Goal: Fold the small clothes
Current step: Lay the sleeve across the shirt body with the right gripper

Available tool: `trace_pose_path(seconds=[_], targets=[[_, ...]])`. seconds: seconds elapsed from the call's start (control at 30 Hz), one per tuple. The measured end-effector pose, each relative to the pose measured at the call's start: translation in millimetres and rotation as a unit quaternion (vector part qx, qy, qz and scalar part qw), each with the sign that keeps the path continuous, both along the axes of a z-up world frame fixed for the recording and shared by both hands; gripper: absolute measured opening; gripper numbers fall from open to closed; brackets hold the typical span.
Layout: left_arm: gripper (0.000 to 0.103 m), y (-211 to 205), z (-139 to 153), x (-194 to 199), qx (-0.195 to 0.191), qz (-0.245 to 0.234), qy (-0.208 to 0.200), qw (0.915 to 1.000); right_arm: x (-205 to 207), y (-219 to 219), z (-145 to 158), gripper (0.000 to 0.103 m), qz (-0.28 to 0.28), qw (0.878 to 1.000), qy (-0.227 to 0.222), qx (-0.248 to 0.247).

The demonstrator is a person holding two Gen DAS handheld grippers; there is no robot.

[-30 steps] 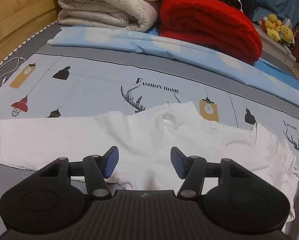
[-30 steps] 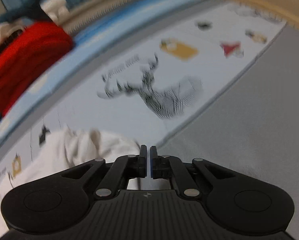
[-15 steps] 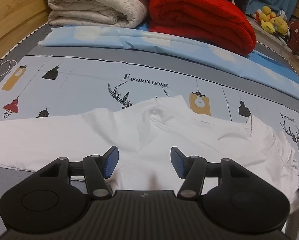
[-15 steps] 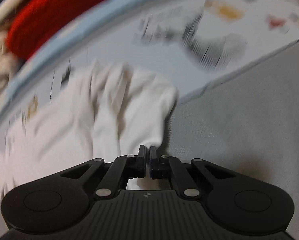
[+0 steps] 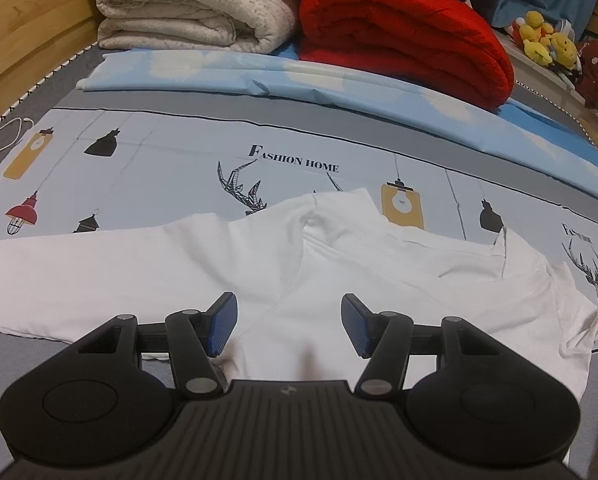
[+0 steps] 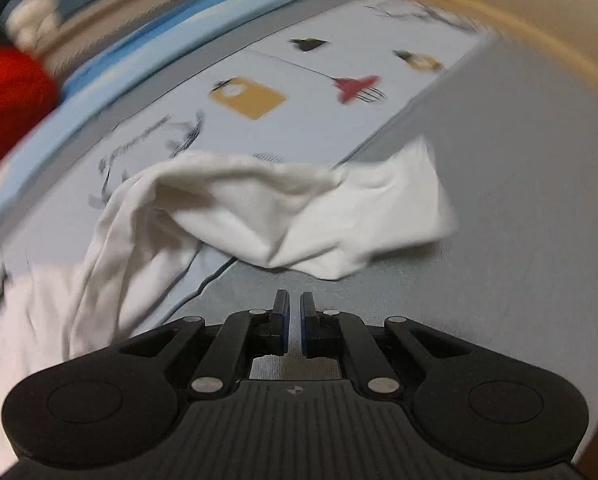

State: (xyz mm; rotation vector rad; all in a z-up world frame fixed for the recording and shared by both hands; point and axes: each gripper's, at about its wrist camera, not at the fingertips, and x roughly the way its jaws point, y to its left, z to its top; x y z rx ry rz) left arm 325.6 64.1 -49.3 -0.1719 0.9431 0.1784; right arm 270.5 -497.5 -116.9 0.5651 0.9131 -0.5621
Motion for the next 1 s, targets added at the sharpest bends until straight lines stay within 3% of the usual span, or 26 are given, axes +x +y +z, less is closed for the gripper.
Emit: trace_pose_path(seconds=[0.07, 0.2, 0.27, 0.47, 0.67, 0.77, 0.87, 0.93, 0.97, 1.0], targets=[[0.063, -0.3, -0.9, 0.7, -0.001, 0.000, 0.001, 1.0000, -5.6, -9.8, 8.1, 0.012, -0.019, 0.997, -0.065, 0.026], [0.064, -4.8, -5.1, 3.7, 0.000, -0.008, 0.005, 1.0000, -16.3, -28.2, 23.5, 0.031, -0.065, 0.979, -0.171, 0.090], [0.064, -7.3, -7.2, 5.2, 0.002, -0.009, 0.007, 0.9999, -13.2, -38.6, 22.7, 0.039, -0.058, 0.972, -0.195, 0.116], [0.064, -13.4, -14.5, 10.4, 0.001, -0.012, 0.016, 0.9998, 25.8, -75.9, -13.6, 0.046, -0.090, 0.959, -0.173, 0.205], [0.066, -21.4, -24.0, 17.0, 0.010, -0.022, 0.026, 0.9994, 52.4, -104.7, -40.6, 0.047, -0.158, 0.930, -0.179, 0.280], [0.066, -22.1, -28.7, 20.6, 0.013, -0.024, 0.031, 0.9991, 59.9, -113.7, -56.9, 0.047, -0.188, 0.916, -0.158, 0.317], [0.066, -23.3, -31.0, 24.1, 0.015, -0.027, 0.034, 0.9989, 65.4, -116.3, -69.9, 0.046, -0.205, 0.916, -0.118, 0.324], [0.066, -24.5, -31.9, 27.0, 0.017, -0.030, 0.035, 0.9988, 66.2, -117.9, -74.0, 0.039, -0.213, 0.918, -0.106, 0.318], [0.066, -24.9, -32.2, 28.1, 0.018, -0.031, 0.035, 0.9988, 66.9, -119.1, -75.1, 0.030, -0.212, 0.919, -0.102, 0.315], [0.066, -25.1, -32.5, 29.3, 0.018, -0.031, 0.035, 0.9988, 67.0, -119.4, -75.0, 0.012, -0.211, 0.923, -0.096, 0.308]])
